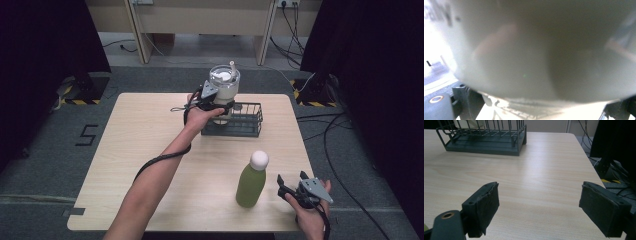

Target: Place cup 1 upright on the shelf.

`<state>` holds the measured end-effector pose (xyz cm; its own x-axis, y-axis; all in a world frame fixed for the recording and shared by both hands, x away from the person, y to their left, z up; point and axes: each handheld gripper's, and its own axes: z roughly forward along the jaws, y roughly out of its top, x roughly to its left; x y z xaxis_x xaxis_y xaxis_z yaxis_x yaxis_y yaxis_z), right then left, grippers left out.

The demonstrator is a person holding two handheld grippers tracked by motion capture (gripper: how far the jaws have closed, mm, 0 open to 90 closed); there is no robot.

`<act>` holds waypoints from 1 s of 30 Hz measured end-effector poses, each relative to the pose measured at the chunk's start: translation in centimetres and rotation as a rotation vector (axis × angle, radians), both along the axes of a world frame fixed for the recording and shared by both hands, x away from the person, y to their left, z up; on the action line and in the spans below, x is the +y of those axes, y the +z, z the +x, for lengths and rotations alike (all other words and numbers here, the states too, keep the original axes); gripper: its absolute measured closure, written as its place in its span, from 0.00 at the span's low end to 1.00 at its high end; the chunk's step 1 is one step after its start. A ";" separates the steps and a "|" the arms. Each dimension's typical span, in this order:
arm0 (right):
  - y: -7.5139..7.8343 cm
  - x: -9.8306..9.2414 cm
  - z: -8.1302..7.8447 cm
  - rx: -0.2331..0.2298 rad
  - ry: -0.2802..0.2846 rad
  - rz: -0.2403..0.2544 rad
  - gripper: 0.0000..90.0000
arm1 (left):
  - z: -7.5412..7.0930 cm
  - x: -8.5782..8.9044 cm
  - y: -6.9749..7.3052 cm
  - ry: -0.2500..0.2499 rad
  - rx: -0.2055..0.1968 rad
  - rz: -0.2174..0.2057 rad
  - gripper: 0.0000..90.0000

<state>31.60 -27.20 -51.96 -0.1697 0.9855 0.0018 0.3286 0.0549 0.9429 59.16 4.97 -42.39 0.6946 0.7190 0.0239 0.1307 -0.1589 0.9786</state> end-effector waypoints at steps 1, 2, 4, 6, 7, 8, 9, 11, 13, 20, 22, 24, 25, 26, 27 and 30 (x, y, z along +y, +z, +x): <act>0.0 0.0 0.0 0.001 -0.002 0.002 0.18 | 0.0 0.0 0.0 0.001 0.000 0.000 0.10; 0.0 0.0 0.0 0.000 -0.001 0.002 0.18 | 0.0 0.0 -0.1 0.000 0.001 0.005 0.10; 0.0 0.0 0.0 0.000 -0.002 0.002 0.18 | 0.0 -0.1 -0.2 0.000 0.003 0.002 0.10; 0.0 0.0 0.0 0.000 0.000 0.001 0.18 | 0.1 -0.1 -0.3 -0.002 0.008 0.003 0.10; 0.0 0.0 0.0 0.000 0.000 0.001 0.18 | 0.1 -0.1 -0.4 0.000 0.007 0.006 0.10; 0.0 0.0 0.0 0.000 0.000 0.001 0.18 | 0.1 -0.2 -0.4 0.000 0.009 0.006 0.10; 0.0 0.0 0.0 0.000 0.000 0.001 0.18 | 0.1 -0.2 -0.5 0.000 0.009 0.008 0.10; 0.0 0.0 0.0 0.000 0.000 0.001 0.18 | 0.1 -0.2 -0.5 0.002 0.008 0.011 0.10; 0.0 0.0 0.0 0.001 0.001 0.002 0.18 | 0.1 -0.2 -0.6 -0.003 0.011 0.011 0.10; 0.0 0.0 0.0 0.000 0.000 0.002 0.18 | 0.2 -0.3 -0.9 -0.002 0.018 0.015 0.10; 0.0 0.0 0.0 0.000 0.001 0.001 0.18 | 0.2 -0.3 -1.1 0.000 0.017 0.010 0.10; 0.0 0.0 0.0 0.000 0.001 0.002 0.18 | 0.2 -0.3 -1.0 0.000 0.020 0.008 0.10; 0.0 0.0 0.0 0.000 0.004 0.000 0.18 | 0.2 -0.3 -1.0 0.004 0.017 0.010 0.10; 0.0 0.0 0.0 0.000 0.004 -0.001 0.18 | 0.2 -0.3 -1.1 -0.001 0.018 0.006 0.10; 0.0 0.0 0.0 0.000 0.003 -0.001 0.18 | 0.2 -0.3 -1.1 0.000 0.016 0.006 0.10; 0.0 0.0 0.0 0.000 0.002 0.003 0.18 | 0.1 -0.2 -1.2 0.001 0.013 0.004 0.10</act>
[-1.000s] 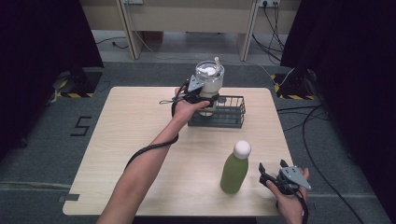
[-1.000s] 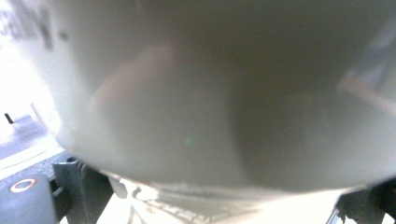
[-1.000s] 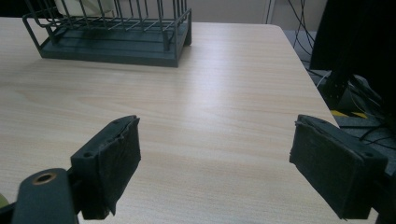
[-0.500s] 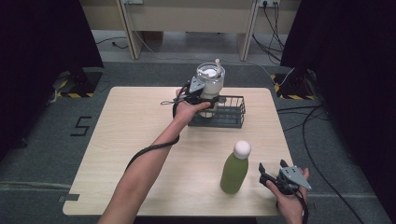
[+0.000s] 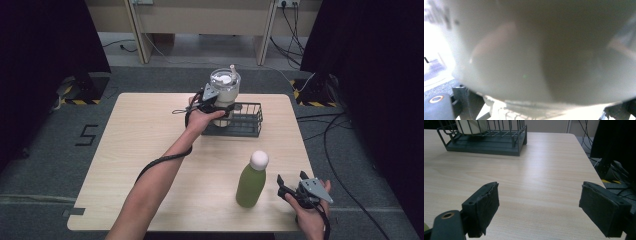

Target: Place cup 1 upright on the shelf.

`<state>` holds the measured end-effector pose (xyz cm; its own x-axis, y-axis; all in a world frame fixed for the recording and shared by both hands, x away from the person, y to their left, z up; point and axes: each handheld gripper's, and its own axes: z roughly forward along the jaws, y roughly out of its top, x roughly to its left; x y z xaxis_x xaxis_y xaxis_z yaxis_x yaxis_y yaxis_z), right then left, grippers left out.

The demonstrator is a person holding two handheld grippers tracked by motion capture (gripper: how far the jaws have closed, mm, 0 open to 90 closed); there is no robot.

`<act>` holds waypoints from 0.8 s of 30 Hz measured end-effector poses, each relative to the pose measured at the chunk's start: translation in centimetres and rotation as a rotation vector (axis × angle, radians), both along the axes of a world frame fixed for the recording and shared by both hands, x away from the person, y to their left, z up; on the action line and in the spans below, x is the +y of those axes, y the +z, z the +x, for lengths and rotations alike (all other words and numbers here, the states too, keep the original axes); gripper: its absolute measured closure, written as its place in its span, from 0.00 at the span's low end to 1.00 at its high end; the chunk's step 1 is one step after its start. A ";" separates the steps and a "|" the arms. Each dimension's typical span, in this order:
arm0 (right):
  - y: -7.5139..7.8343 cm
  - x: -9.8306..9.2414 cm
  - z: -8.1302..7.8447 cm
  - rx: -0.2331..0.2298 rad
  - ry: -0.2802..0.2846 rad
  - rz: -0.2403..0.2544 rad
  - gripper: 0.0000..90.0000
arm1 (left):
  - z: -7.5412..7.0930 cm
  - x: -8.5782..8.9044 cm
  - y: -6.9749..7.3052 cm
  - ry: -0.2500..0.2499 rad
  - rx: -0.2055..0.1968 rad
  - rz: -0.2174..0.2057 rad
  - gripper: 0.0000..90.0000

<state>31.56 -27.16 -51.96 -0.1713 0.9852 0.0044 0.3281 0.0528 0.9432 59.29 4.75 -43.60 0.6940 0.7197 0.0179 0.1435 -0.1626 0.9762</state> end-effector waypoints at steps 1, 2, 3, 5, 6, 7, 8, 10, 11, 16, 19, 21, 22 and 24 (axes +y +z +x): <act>0.0 0.0 0.0 0.001 0.000 0.000 0.18 | 0.0 0.0 0.0 -0.001 -0.001 0.000 0.10; 0.0 0.0 0.0 0.001 0.001 0.000 0.18 | -0.1 0.0 -0.1 -0.001 -0.003 -0.002 0.10; 0.0 0.0 0.0 0.000 0.003 -0.004 0.18 | -0.1 0.0 -0.1 -0.009 -0.003 -0.003 0.10; 0.0 0.0 0.0 0.001 0.004 -0.004 0.18 | -0.1 0.1 -0.2 -0.006 -0.005 -0.008 0.10; 0.0 0.0 0.0 0.001 0.006 -0.005 0.18 | -0.1 0.2 -0.2 -0.006 -0.004 -0.010 0.10; 0.0 0.0 0.0 0.001 0.006 -0.006 0.18 | -0.1 0.2 -0.2 -0.007 -0.005 -0.011 0.10; 0.0 0.1 0.0 0.001 0.006 -0.006 0.18 | -0.1 0.2 -0.2 -0.013 -0.004 -0.013 0.10; 0.0 0.0 0.0 0.001 0.007 -0.006 0.18 | -0.2 0.1 -0.2 -0.013 -0.010 -0.007 0.09; 0.0 0.0 0.0 0.002 0.006 -0.005 0.18 | -0.2 0.1 -0.2 -0.007 -0.017 -0.004 0.09; 0.0 0.1 0.0 0.005 0.008 -0.004 0.17 | -0.4 0.1 -0.2 -0.007 -0.028 0.002 0.08; 0.0 0.1 0.0 0.005 0.009 -0.004 0.17 | -0.7 0.4 0.0 -0.004 -0.045 0.001 0.05; 0.0 0.1 0.0 0.005 0.010 -0.006 0.17 | -0.8 0.5 0.2 -0.006 -0.053 -0.003 0.04; 0.0 0.1 0.0 0.006 0.011 -0.008 0.17 | -0.9 0.6 0.3 -0.005 -0.058 -0.005 0.04; 0.0 0.1 0.0 0.007 0.013 -0.012 0.17 | -1.1 0.7 0.4 0.003 -0.063 -0.003 0.04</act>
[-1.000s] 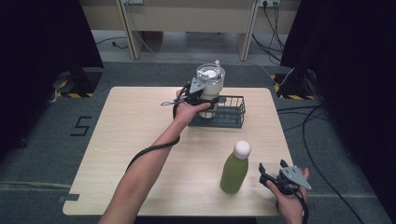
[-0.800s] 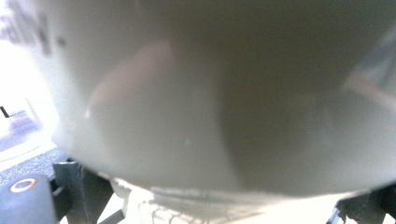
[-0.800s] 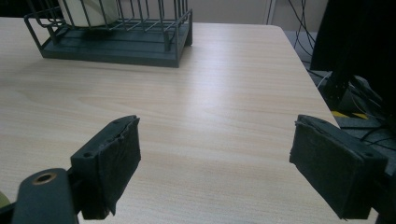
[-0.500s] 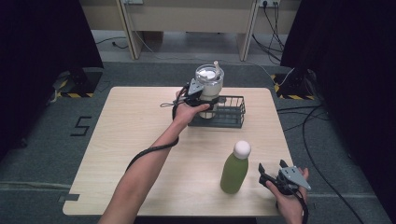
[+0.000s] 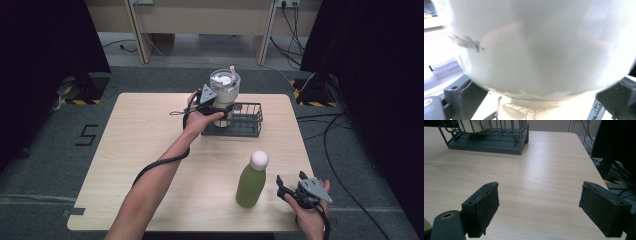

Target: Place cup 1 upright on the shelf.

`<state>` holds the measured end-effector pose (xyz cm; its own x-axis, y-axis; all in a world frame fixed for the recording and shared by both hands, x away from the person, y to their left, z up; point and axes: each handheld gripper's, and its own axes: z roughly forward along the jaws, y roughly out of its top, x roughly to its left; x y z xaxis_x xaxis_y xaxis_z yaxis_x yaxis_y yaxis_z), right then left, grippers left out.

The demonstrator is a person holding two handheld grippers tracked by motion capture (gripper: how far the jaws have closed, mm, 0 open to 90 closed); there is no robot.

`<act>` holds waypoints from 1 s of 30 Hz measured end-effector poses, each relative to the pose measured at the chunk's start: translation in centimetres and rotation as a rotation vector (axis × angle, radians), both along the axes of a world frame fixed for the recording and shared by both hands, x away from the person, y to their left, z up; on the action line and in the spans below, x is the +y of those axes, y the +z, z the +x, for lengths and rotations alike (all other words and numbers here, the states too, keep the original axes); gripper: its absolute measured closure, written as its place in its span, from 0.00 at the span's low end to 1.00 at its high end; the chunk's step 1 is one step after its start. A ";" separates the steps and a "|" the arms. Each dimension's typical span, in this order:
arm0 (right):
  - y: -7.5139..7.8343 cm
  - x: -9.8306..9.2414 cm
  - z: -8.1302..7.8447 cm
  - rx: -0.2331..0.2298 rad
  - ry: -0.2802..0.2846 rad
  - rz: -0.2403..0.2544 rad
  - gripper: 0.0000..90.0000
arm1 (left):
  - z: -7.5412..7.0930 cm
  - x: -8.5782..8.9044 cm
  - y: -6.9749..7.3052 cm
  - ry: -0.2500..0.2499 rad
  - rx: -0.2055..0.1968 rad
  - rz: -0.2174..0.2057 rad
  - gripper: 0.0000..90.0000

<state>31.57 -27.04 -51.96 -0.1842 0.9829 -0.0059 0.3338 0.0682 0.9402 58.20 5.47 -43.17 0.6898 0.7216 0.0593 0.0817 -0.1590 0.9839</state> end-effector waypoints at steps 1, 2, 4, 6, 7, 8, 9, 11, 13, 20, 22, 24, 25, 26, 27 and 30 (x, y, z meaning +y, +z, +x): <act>0.0 0.0 0.0 0.000 0.000 0.000 0.17 | -0.1 0.1 0.0 0.002 0.001 0.002 0.04; 0.0 0.0 0.0 0.000 -0.001 0.001 0.17 | -0.1 0.2 0.0 0.000 0.002 -0.001 0.03; 0.0 0.0 0.0 0.000 -0.003 0.003 0.17 | -0.3 0.4 0.0 0.005 0.001 0.002 0.03; 0.0 0.0 0.0 -0.001 -0.004 0.004 0.17 | -0.6 0.8 0.1 0.012 -0.004 0.001 0.03; 0.0 0.0 0.0 0.000 -0.003 0.003 0.17 | -0.8 0.9 0.1 0.007 -0.004 0.000 0.03; 0.0 0.0 0.0 0.002 -0.002 0.002 0.17 | -0.8 0.9 0.1 0.007 -0.004 0.000 0.03; 0.0 0.0 0.0 0.002 -0.002 0.001 0.17 | -1.2 1.0 0.3 0.009 -0.010 0.004 0.03; 0.0 0.0 0.0 0.002 -0.001 0.000 0.17 | -1.6 1.2 0.5 0.005 -0.018 0.013 0.02; 0.0 0.0 0.0 0.000 -0.002 0.002 0.17 | -1.9 1.5 0.7 0.004 -0.024 0.016 0.02; 0.0 0.0 0.0 -0.001 -0.003 0.004 0.17 | -3.2 2.3 0.7 -0.020 -0.039 0.033 0.03; 0.0 -0.1 0.0 -0.003 -0.004 0.005 0.17 | -3.6 2.4 0.8 -0.025 -0.043 0.033 0.03; 0.0 -0.1 0.0 -0.002 -0.007 0.010 0.17 | -3.9 2.6 0.9 -0.026 -0.049 0.037 0.03; 0.0 -0.2 -0.1 -0.004 -0.008 0.009 0.17 | -4.0 2.7 1.0 -0.025 -0.049 0.037 0.03; 0.0 -0.2 -0.1 -0.003 -0.010 0.011 0.17 | -4.1 2.8 1.0 -0.025 -0.050 0.039 0.03; 0.0 -0.3 -0.1 -0.003 -0.011 0.011 0.17 | -4.2 2.9 1.0 -0.023 -0.050 0.038 0.03; 0.0 -0.3 -0.2 -0.004 -0.010 0.006 0.17 | -4.5 3.3 1.1 -0.019 -0.046 0.035 0.03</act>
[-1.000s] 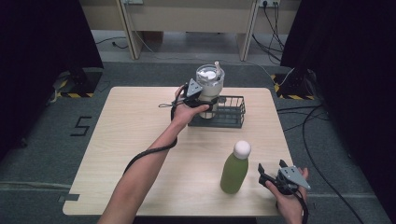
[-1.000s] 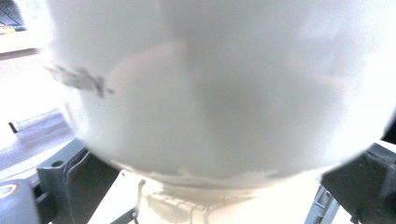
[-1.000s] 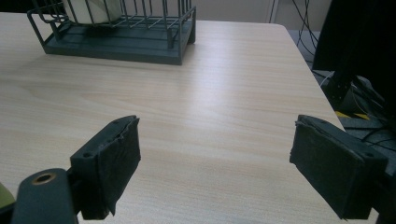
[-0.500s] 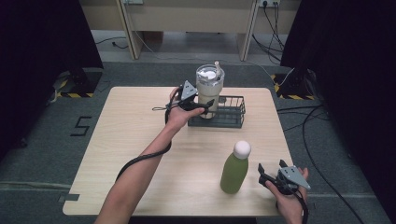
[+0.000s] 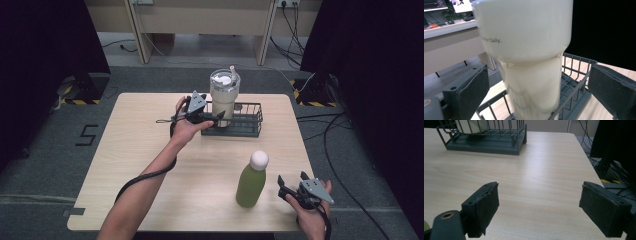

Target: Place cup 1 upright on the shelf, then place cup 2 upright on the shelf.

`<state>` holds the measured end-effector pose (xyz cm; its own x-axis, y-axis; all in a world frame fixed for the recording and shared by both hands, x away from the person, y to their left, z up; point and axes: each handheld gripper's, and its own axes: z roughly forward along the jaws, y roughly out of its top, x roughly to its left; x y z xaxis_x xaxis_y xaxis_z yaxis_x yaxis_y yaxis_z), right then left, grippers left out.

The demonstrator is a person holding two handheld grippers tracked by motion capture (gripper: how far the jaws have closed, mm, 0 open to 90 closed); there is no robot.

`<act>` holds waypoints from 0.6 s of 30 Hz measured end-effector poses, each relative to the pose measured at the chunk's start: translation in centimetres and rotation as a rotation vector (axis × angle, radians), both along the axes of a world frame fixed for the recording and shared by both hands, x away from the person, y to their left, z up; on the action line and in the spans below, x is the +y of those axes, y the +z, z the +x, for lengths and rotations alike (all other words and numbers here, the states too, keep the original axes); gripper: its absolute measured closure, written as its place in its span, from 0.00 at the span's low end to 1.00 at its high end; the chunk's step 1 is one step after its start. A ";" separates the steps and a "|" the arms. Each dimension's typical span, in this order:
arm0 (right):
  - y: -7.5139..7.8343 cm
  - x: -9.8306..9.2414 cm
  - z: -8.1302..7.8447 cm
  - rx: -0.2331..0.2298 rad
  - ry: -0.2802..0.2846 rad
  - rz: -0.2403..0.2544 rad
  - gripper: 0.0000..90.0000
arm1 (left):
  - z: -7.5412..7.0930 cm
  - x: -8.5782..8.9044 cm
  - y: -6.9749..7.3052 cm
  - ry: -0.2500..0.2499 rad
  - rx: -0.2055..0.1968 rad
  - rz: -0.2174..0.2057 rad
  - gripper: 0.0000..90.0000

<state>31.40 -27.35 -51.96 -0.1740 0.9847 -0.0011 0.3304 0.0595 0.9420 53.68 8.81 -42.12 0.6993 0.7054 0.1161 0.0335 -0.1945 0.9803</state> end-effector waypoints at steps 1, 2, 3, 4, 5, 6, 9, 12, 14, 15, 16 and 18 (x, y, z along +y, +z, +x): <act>0.0 0.0 0.0 -0.001 -0.001 -0.001 0.17 | -0.1 0.1 0.0 0.002 0.000 0.000 0.03; 0.0 0.0 -0.1 -0.001 -0.002 -0.001 0.17 | -0.2 0.3 0.0 0.004 0.000 0.001 0.03; 0.0 0.0 -0.1 -0.001 -0.004 0.000 0.17 | -0.3 0.4 0.0 0.005 0.001 0.001 0.03; 0.0 0.0 -0.1 0.000 -0.007 0.003 0.17 | -0.4 0.5 0.0 0.006 0.000 0.003 0.03; 0.0 0.0 -0.1 0.000 -0.007 0.003 0.17 | -0.4 0.5 0.0 0.006 0.000 0.003 0.03; 0.0 -0.1 -0.1 0.000 -0.009 0.003 0.17 | -0.6 0.8 0.1 0.005 -0.003 0.002 0.03; 0.0 -0.1 -0.2 -0.001 -0.009 -0.003 0.17 | -0.9 1.1 0.3 0.006 -0.009 -0.003 0.03; 0.0 -0.1 -0.2 0.000 -0.009 -0.001 0.17 | -1.1 1.4 0.3 0.004 -0.011 -0.009 0.03; 0.0 -0.1 -0.1 0.000 -0.013 0.002 0.17 | -1.2 1.4 0.1 0.005 -0.007 -0.006 0.03; 0.0 -0.1 -0.1 0.001 -0.012 0.002 0.17 | -1.2 1.5 0.0 0.005 -0.006 -0.004 0.03; 0.0 -0.1 -0.1 0.000 -0.009 0.002 0.17 | -1.2 1.5 -0.1 0.005 -0.005 -0.006 0.03; 0.0 -0.2 0.0 -0.001 -0.008 -0.001 0.17 | -1.4 1.6 -0.2 0.007 -0.004 -0.012 0.03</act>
